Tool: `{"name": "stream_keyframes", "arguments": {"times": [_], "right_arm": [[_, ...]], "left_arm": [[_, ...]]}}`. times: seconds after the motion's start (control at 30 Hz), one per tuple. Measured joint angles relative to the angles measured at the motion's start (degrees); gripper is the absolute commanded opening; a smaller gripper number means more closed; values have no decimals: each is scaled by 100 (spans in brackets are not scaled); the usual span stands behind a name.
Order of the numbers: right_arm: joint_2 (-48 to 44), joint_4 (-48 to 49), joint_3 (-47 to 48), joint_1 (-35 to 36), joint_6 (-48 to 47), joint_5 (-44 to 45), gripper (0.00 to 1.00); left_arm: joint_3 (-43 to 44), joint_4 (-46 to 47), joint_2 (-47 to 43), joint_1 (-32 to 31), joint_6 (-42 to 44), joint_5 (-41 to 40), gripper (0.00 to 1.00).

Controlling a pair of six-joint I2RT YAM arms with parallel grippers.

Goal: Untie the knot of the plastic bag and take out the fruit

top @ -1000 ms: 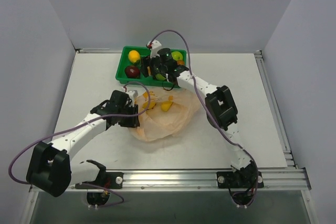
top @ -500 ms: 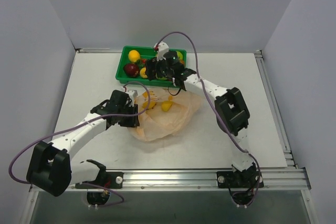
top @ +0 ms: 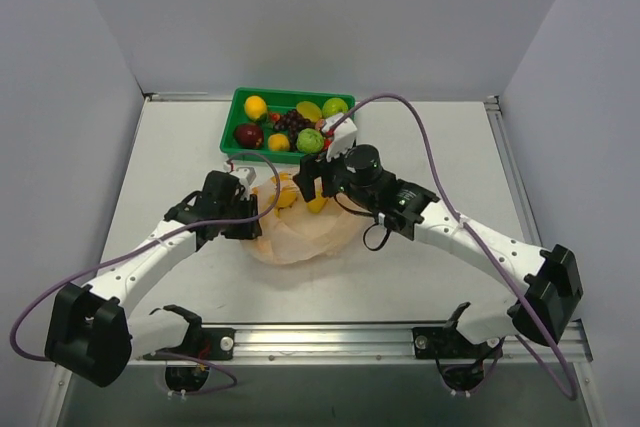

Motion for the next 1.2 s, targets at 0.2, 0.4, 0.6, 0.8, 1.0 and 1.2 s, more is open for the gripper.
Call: {"name": "stream_keyframes", "arguments": {"times": [0.2, 0.4, 0.6, 0.8, 1.0, 1.2], "right_arm": [[195, -302, -640, 313, 752, 177, 71], [1279, -243, -636, 516, 1427, 640, 71], [2256, -59, -527, 415, 1891, 1665, 77], [2872, 426, -260, 225, 2225, 2424, 84], [3357, 979, -4, 122, 2549, 2837, 82], [3735, 1279, 195, 72, 2662, 3071, 62]], "left_arm": [[0, 0, -72, 0, -9, 13, 43], [0, 0, -138, 0, -11, 79, 43], [0, 0, -173, 0, -9, 96, 43], [0, 0, -173, 0, -11, 149, 43], [0, 2, -173, 0, -11, 210, 43], [0, 4, -173, 0, -9, 236, 43]]}}
